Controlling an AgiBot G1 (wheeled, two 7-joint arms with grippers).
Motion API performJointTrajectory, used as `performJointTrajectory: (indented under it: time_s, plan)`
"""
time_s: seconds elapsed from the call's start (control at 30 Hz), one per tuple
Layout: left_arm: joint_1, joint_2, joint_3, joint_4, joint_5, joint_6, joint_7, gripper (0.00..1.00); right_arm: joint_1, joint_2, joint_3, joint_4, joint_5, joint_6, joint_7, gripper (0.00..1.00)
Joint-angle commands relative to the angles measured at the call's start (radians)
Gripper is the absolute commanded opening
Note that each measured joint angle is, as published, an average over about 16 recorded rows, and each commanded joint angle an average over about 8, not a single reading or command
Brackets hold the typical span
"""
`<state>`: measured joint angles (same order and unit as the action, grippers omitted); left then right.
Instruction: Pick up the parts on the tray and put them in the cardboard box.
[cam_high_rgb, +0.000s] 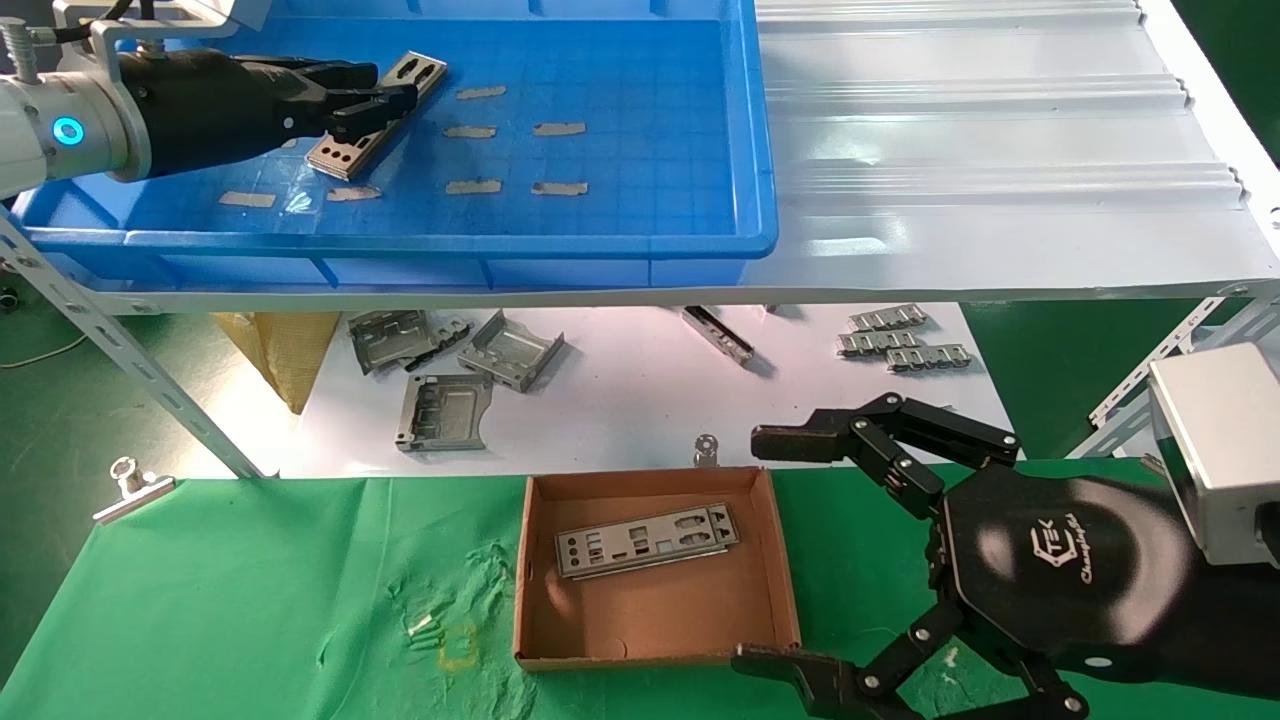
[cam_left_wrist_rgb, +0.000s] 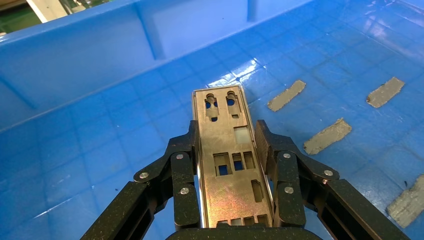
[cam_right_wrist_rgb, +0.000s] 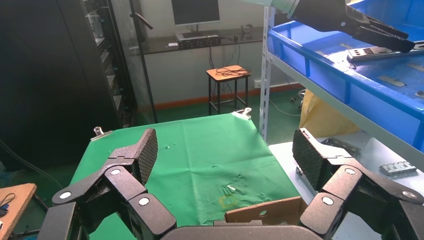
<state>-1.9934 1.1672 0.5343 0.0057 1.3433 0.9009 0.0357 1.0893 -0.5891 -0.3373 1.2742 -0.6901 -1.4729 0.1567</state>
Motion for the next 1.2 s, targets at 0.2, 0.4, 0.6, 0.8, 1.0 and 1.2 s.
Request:
performJointTrajectory:
  time_s: [0.2, 0.4, 0.6, 0.8, 1.0, 1.2]
  plan:
    - [-0.002, 0.001, -0.002, -0.005, -0.003, -0.001, 0.0, 0.0, 0.0, 0.0, 0.0, 0.0, 0.0, 0.0, 0.0, 1.0]
    - [-0.013, -0.003, -0.016, -0.023, -0.023, 0.014, 0.011, 0.0, 0.0, 0.0, 0.0, 0.0, 0.0, 0.0, 0.0, 1.0]
    - [-0.032, -0.012, -0.036, -0.046, -0.052, 0.062, 0.033, 0.0, 0.0, 0.0, 0.0, 0.0, 0.0, 0.0, 0.0, 1.0]
    - [-0.054, -0.03, -0.056, -0.08, -0.086, 0.239, 0.047, 0.0, 0.0, 0.0, -0.001, 0.0, 0.0, 0.0, 0.0, 1.0]
    - [-0.05, -0.056, -0.055, -0.118, -0.098, 0.5, 0.052, 0.0, 0.0, 0.0, -0.001, 0.0, 0.0, 0.0, 0.0, 1.0]
    - [0.004, -0.08, -0.034, -0.225, -0.122, 0.684, 0.063, 0.0, 0.0, 0.0, -0.001, 0.0, 0.001, 0.0, 0.0, 1.0]
